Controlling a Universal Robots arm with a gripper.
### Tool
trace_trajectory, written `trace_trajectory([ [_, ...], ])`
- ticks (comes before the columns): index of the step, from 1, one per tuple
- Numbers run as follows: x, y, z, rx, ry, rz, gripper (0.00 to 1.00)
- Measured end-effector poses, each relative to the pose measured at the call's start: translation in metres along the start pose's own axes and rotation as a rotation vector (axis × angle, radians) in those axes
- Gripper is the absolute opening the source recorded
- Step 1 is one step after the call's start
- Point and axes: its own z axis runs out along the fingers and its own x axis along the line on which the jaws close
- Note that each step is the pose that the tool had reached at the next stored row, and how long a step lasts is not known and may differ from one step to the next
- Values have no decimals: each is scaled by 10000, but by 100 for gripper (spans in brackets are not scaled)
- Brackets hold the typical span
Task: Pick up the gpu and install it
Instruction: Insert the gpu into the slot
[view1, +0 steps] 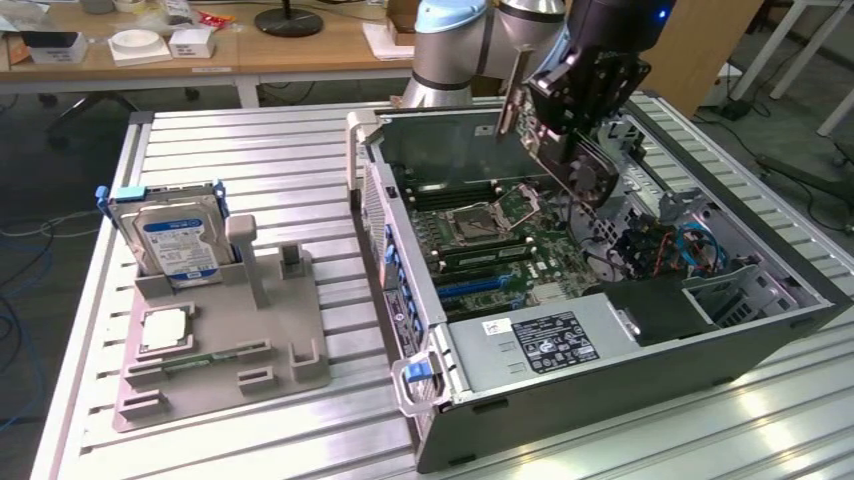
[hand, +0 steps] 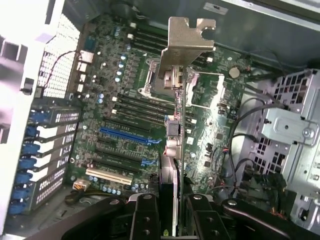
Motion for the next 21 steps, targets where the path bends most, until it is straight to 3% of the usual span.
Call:
trace_trajectory([
  [21,1,-4,2,-63,20,-1892,27],
])
